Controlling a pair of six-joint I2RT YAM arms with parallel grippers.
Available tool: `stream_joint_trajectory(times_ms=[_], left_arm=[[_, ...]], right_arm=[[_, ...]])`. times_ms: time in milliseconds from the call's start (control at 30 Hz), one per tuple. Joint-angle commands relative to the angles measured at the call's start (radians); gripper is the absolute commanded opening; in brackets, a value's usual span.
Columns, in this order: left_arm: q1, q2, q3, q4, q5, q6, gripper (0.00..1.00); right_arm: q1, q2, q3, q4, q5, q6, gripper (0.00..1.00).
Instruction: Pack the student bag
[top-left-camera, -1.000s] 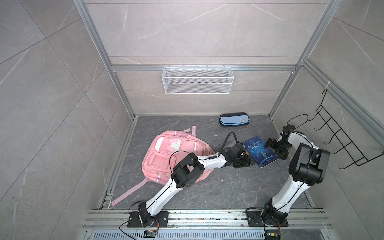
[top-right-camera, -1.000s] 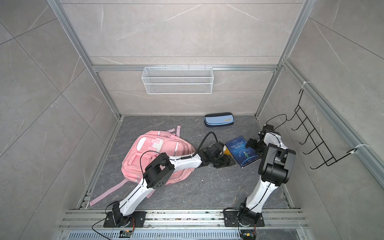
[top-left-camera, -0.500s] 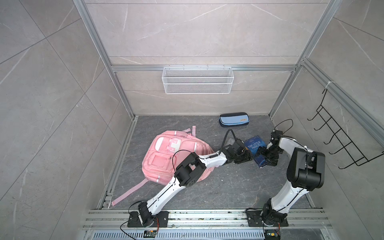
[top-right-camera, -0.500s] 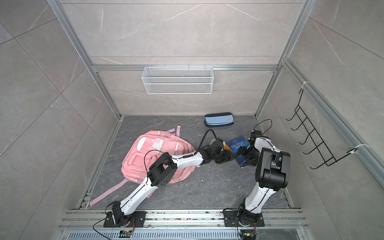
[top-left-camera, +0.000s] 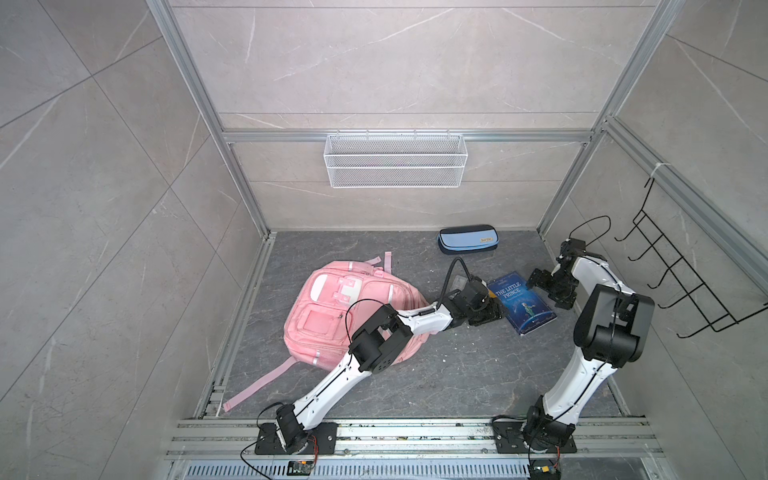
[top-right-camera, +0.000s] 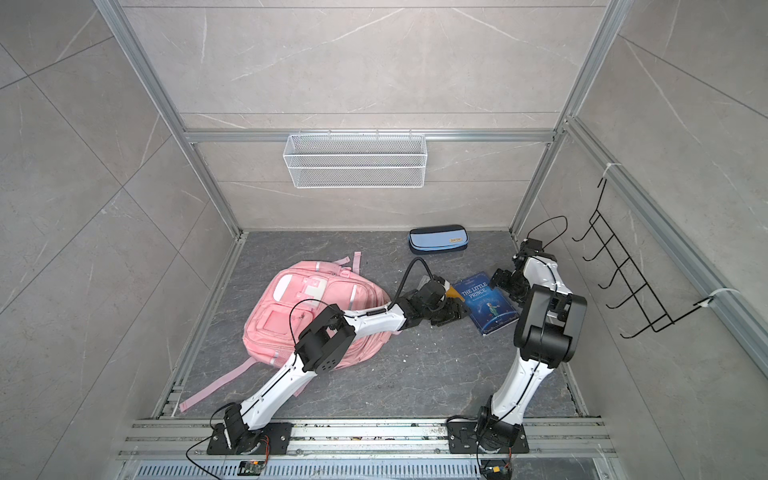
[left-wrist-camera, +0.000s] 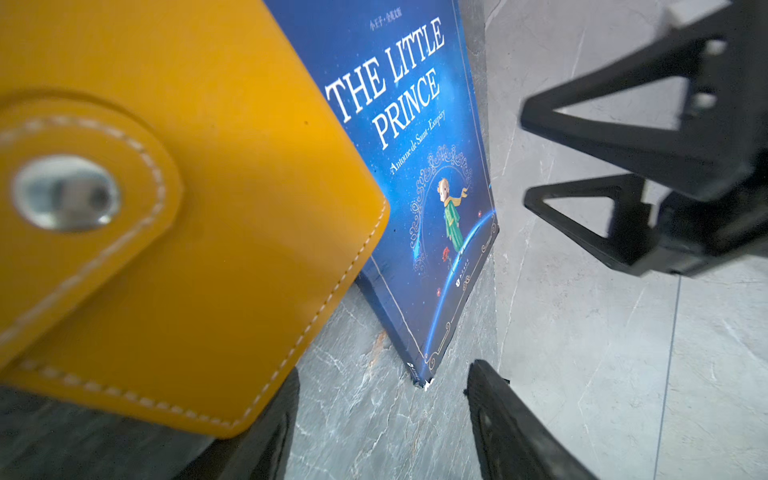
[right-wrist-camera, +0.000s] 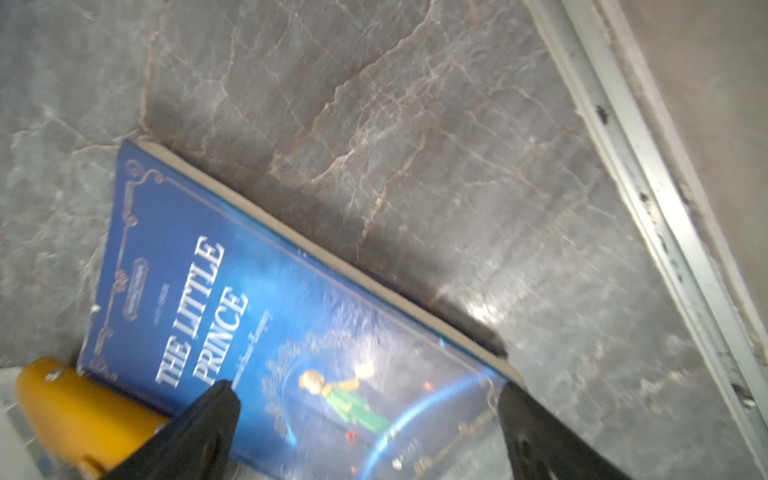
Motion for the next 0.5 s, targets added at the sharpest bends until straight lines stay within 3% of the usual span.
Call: stream_joint_trajectory(times_ms=[0, 267, 467], left_arm=[[-0.002, 0.002, -0.065, -0.051, -0.035, -0.018, 0.68], [-0.003, -0.014, -0.110, -0.039, -0.034, -0.034, 0.68], [0.007, 0.002, -0.077, -0.079, -0.041, -0.050, 0.68]], right_arm=[[0.003, 0.066, 0.025, -0.013, -0.008, -0.004, 1.00], [0.009, 0.098, -0.019, -0.025, -0.129, 0.007, 0.99], [0.042, -0.026, -0.227, 0.029, -0.203, 0.048, 0.91]])
